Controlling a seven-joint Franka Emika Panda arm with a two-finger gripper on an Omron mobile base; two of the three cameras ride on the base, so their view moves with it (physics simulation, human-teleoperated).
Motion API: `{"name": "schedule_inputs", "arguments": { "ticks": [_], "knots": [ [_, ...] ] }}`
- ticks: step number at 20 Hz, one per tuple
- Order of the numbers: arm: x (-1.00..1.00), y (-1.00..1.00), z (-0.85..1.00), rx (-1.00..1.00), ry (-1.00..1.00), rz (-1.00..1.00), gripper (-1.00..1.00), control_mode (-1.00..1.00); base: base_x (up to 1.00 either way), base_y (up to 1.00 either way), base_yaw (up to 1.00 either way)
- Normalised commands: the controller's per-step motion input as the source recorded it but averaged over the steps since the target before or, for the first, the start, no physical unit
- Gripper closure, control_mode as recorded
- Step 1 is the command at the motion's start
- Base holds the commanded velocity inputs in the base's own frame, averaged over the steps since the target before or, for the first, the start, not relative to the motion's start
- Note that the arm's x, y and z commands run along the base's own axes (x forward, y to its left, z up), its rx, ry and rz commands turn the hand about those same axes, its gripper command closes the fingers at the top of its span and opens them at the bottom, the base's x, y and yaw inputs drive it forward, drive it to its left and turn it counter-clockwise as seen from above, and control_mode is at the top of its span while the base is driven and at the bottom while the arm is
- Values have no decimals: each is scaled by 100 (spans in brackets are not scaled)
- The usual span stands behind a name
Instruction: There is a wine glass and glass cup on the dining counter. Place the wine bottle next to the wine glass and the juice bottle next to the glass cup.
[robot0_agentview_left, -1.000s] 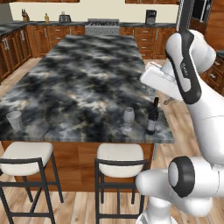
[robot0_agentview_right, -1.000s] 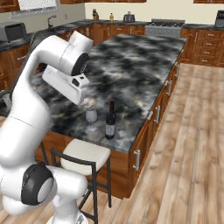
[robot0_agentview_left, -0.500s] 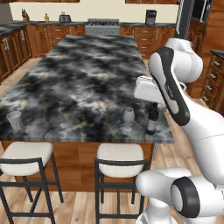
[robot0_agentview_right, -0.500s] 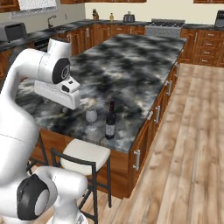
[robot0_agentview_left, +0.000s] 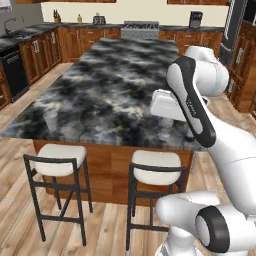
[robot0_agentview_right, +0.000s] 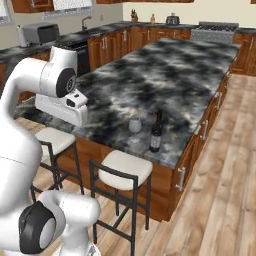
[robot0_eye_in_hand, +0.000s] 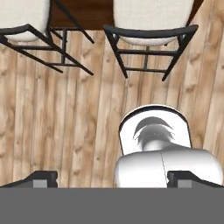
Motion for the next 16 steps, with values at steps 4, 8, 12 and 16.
{"name": "schedule_inputs", "arguments": {
  "ticks": [4,8,12,16],
  "knots": [
    [0,0,0,0,0,0,-100,100,-50,89,51],
    [0,0,0,0,0,0,-100,100,-26,95,59],
    [0,0,0,0,0,0,-100,100,-5,89,61],
    [0,0,0,0,0,0,-100,100,0,90,62]
  ]
}}
